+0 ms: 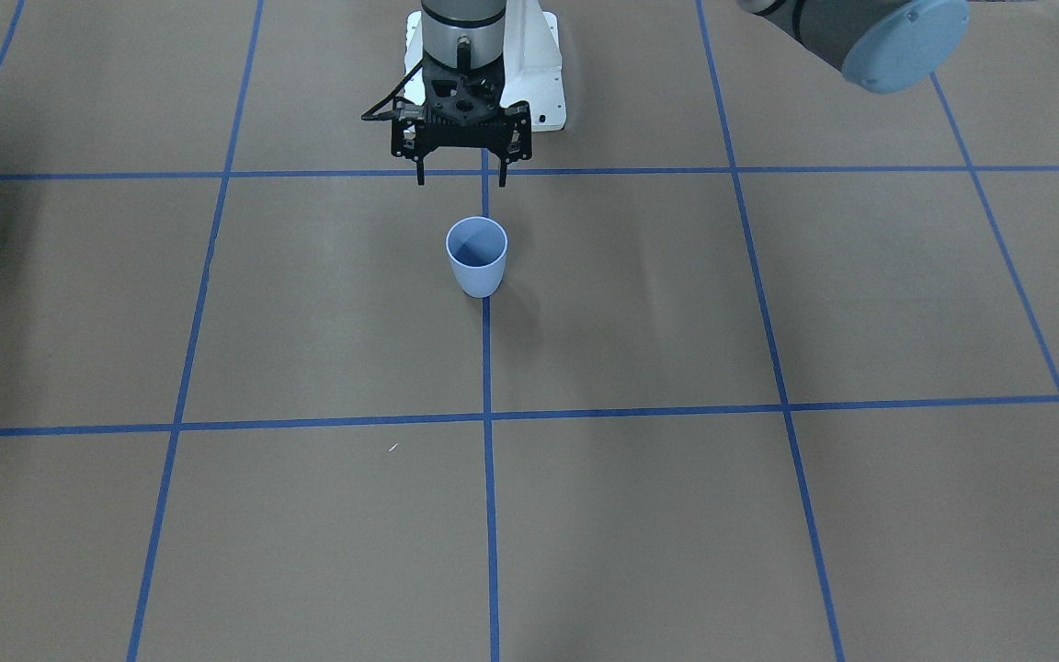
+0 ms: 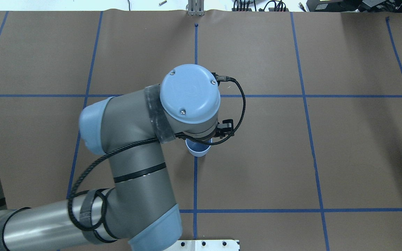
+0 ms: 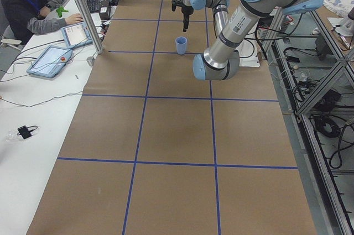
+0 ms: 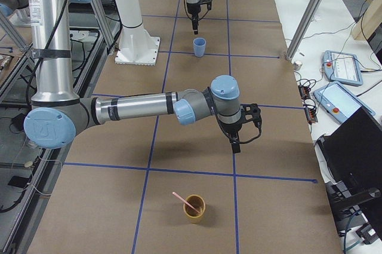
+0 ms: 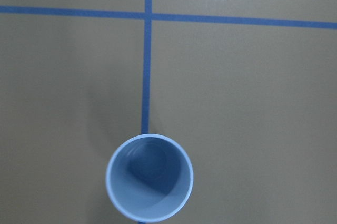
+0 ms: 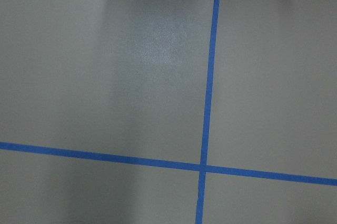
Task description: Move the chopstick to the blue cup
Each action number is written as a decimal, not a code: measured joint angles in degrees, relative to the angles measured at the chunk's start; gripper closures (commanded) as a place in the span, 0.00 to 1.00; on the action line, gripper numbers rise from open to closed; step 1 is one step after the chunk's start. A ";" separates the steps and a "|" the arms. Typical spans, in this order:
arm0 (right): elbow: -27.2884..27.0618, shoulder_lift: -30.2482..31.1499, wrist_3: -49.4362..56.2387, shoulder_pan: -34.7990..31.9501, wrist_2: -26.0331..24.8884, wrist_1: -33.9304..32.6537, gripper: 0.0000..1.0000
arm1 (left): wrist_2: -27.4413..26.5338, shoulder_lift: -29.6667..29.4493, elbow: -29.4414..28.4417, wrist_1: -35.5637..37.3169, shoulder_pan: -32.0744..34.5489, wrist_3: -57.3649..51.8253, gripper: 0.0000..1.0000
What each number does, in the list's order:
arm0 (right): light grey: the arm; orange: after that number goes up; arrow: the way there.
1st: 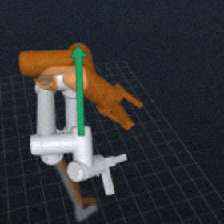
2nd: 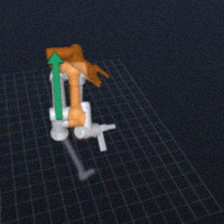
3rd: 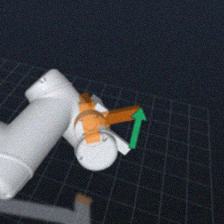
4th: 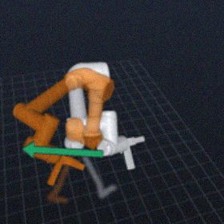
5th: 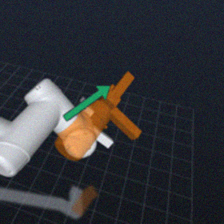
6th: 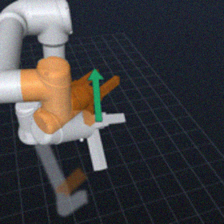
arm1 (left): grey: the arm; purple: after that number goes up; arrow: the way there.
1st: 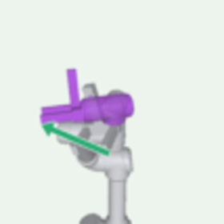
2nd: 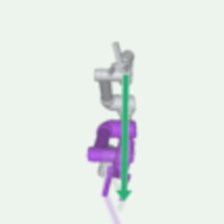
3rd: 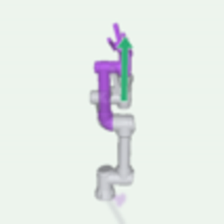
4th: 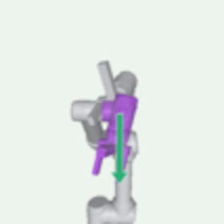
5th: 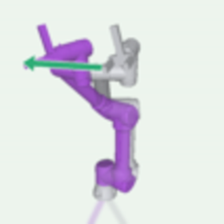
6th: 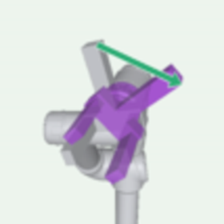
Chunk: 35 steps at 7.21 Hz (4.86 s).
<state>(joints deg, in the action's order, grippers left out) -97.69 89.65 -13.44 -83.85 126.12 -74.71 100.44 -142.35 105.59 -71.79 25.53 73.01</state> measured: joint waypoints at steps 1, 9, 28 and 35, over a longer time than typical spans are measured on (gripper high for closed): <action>-0.01 0.00 0.05 0.00 0.06 0.00 0.00 | 0.10 3.77 3.89 1.25 2.44 -5.10 0.02; -5.01 10.33 9.36 -5.97 4.09 -1.02 0.00 | 28.12 36.53 -3.24 -0.18 56.27 -80.33 0.02; 2.59 12.87 33.50 -15.21 -0.92 -17.66 1.00 | 30.43 63.83 -11.14 -28.14 70.94 -86.37 0.02; 1.77 12.59 34.90 -15.10 -0.41 -17.99 1.00 | 30.43 63.72 -10.82 -28.14 70.87 -86.20 0.02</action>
<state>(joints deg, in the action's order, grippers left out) -95.92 102.24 21.46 -98.95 125.70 -92.71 130.87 -78.63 94.77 -99.93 96.40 -13.19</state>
